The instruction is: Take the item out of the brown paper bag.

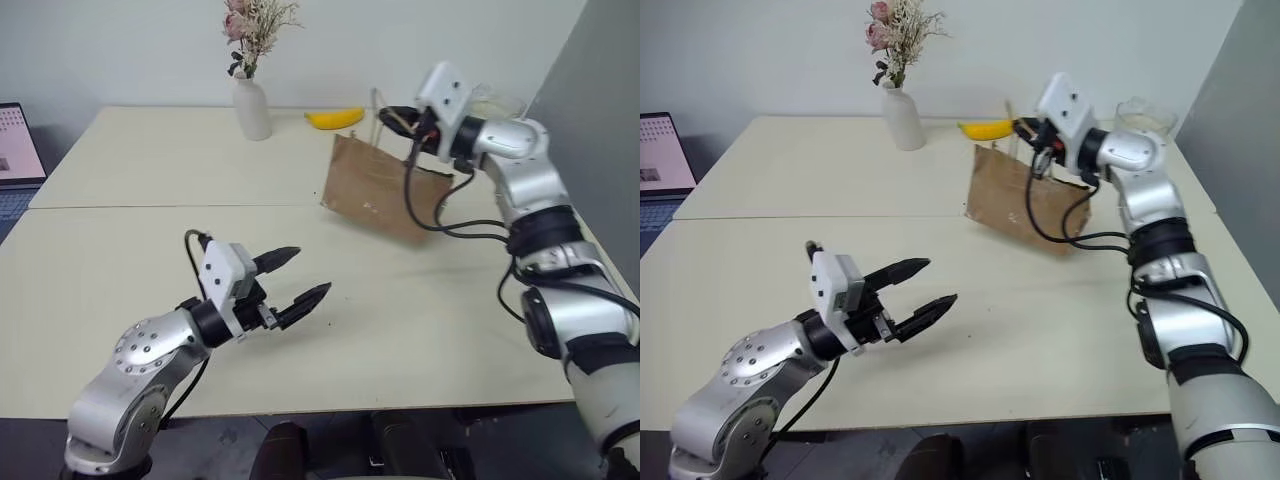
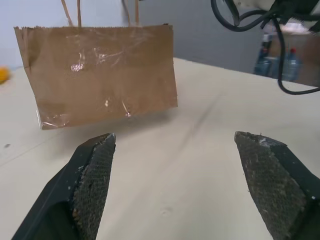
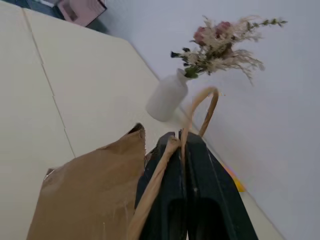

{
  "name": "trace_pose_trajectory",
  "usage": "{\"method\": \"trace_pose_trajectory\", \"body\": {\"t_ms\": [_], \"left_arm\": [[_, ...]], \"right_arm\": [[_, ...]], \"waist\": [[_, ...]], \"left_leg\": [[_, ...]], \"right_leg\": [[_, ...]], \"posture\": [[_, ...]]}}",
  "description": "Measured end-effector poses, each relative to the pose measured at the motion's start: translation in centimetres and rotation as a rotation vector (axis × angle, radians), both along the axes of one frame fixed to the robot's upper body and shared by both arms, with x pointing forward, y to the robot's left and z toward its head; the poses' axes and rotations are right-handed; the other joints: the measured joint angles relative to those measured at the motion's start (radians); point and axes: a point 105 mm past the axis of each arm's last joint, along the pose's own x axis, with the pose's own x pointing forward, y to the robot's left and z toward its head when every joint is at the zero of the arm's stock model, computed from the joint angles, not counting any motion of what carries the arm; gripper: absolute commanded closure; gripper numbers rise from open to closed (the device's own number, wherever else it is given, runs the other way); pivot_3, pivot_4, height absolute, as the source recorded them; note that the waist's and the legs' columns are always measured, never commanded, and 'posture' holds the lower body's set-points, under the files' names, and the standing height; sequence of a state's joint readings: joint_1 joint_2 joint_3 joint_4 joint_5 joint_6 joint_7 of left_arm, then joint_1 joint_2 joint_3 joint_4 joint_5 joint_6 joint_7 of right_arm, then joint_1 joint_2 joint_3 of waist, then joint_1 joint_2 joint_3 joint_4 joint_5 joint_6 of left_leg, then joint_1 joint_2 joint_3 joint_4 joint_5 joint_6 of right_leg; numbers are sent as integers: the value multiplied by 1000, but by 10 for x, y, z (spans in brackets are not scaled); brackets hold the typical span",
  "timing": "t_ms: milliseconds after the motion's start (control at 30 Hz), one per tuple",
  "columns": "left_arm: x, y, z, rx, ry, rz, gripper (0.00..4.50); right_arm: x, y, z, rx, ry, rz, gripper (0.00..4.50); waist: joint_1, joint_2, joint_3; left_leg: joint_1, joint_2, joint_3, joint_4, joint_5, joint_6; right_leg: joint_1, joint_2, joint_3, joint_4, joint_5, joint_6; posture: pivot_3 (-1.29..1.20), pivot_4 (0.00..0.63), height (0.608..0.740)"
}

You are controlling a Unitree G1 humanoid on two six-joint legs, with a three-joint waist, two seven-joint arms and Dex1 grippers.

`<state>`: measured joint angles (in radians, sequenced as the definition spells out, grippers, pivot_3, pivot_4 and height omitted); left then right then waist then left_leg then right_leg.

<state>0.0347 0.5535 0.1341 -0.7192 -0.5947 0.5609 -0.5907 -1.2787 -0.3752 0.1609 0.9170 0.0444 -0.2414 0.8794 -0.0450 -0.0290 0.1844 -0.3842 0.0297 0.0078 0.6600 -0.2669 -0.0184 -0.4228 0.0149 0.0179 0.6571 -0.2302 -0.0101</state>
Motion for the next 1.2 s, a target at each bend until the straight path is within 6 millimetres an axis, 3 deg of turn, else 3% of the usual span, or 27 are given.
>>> {"method": "trace_pose_trajectory", "body": {"t_ms": [200, 333, 633, 900, 1033, 1200], "left_arm": [[-14, 16, -12, 6, 40, 133, 512], [-20, 24, -19, 14, 54, 195, 512], [-21, 26, -18, 30, 22, 227, 512], [-20, 19, -19, 41, 12, 209, 512], [-19, 18, -18, 42, 6, 206, 512], [-19, 18, -18, 44, 3, 200, 512]], "right_arm": [[-13, 57, -18, -81, -16, 189, 4476], [-24, 77, -29, -140, -39, 277, 4476], [-37, 89, -38, -252, -118, 375, 4476], [-36, 93, -40, -339, -181, 361, 4476], [-32, 92, -41, -296, -134, 335, 4476], [-33, 95, -26, -226, -109, 345, 4476]], "waist": [[11, 0, 0], [17, 1, 1], [14, 1, 1], [14, 1, 1], [14, 1, 1], [14, 1, 1]], "left_leg": [[0, 0, 0, 0, 0, 0], [1, 0, -1, 0, 0, 0], [2, 0, -1, 0, 0, 0], [2, 0, -1, 0, 0, 0], [2, 0, -1, 0, 0, 0], [2, 0, -2, 0, 0, 0]], "right_leg": [[0, -1, 0, 0, 0, -1], [0, -1, -1, 1, -1, -2], [0, -1, -2, 4, -3, -6], [0, -1, -1, 5, -3, -6], [0, -1, -1, 5, -3, -6], [0, -1, -2, 5, -3, -6]], "posture": [[0, 150, 740], [0, 150, 740], [0, 150, 740], [0, 150, 740], [0, 150, 740], [0, 150, 740]]}}
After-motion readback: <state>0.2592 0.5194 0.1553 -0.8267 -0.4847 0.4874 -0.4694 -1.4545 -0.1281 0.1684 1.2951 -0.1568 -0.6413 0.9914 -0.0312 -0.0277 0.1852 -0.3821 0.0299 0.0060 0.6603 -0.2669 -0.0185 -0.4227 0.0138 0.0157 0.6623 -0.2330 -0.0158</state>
